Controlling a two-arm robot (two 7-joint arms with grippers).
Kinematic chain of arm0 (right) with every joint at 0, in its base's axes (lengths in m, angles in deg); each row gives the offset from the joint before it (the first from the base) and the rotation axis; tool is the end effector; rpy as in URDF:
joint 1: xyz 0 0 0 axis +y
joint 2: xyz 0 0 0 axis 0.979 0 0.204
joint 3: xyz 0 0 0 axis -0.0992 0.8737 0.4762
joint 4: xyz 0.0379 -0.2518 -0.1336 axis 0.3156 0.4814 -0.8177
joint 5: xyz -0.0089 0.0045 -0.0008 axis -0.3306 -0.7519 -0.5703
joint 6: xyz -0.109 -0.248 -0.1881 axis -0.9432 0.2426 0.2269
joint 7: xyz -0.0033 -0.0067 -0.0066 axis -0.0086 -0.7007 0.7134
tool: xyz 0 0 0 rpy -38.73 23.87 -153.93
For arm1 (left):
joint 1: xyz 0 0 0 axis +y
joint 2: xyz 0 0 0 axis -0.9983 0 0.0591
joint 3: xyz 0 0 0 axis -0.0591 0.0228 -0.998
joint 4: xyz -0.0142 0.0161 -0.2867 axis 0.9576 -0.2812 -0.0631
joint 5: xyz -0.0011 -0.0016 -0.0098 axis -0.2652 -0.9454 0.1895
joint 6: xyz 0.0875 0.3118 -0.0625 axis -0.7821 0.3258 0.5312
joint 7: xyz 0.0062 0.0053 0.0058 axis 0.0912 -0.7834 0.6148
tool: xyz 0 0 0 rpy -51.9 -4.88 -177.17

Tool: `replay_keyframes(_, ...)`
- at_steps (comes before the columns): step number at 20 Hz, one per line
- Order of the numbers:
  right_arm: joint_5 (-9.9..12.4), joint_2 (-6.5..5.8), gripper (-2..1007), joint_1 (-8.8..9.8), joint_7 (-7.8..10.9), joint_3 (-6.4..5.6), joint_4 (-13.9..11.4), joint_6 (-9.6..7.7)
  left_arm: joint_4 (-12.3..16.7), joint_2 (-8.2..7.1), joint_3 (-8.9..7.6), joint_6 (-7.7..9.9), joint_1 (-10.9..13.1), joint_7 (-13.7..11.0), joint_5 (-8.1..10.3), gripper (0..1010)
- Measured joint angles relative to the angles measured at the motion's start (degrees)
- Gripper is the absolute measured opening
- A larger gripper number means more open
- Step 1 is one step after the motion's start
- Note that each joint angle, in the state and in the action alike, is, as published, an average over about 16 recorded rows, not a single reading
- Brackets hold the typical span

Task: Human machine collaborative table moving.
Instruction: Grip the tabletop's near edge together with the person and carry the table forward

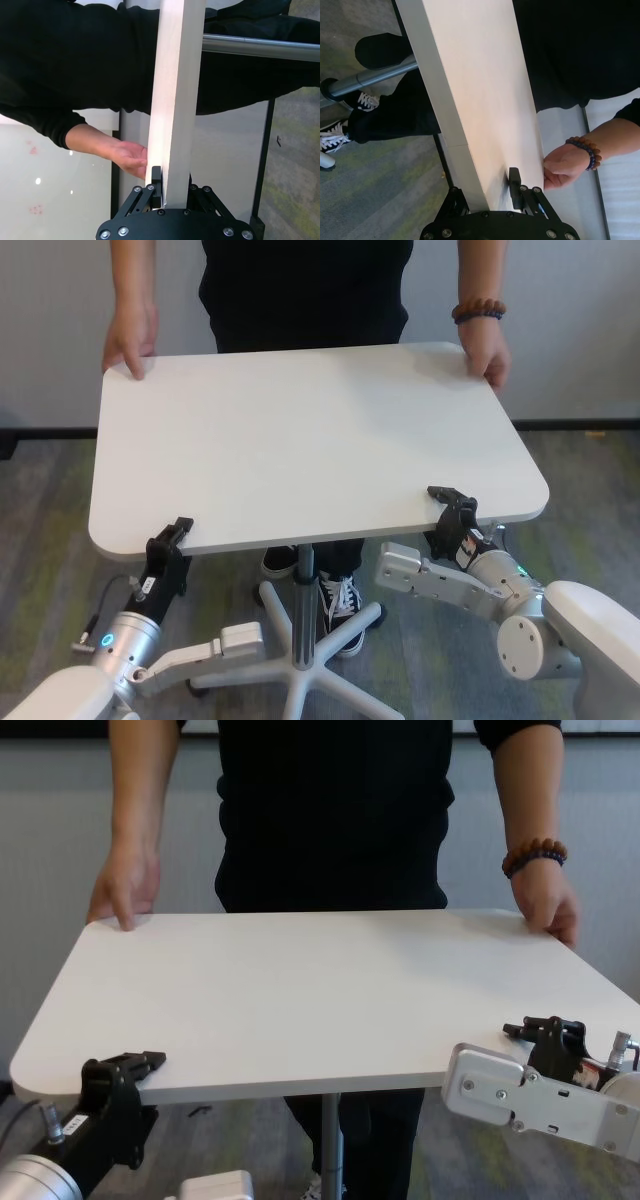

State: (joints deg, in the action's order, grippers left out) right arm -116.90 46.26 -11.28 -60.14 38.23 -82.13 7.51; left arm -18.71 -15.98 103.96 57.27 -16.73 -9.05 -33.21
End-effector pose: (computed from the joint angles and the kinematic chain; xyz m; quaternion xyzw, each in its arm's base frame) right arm 0.4257 0.0152 -0.3701 -0.4340 -0.4161 -0.4356 0.6699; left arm 0.3645 -0.0057 -0.4168 0.4081 -0.5524 0.4551 0.5666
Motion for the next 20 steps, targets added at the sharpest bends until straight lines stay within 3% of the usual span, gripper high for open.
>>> replay_keyframes(20, 0.1, 0.11, 350, -0.62, -0.44, 0.31, 1.0, -0.14, 0.0, 0.00, 0.00, 0.00, 0.0, 0.0, 0.01, 230)
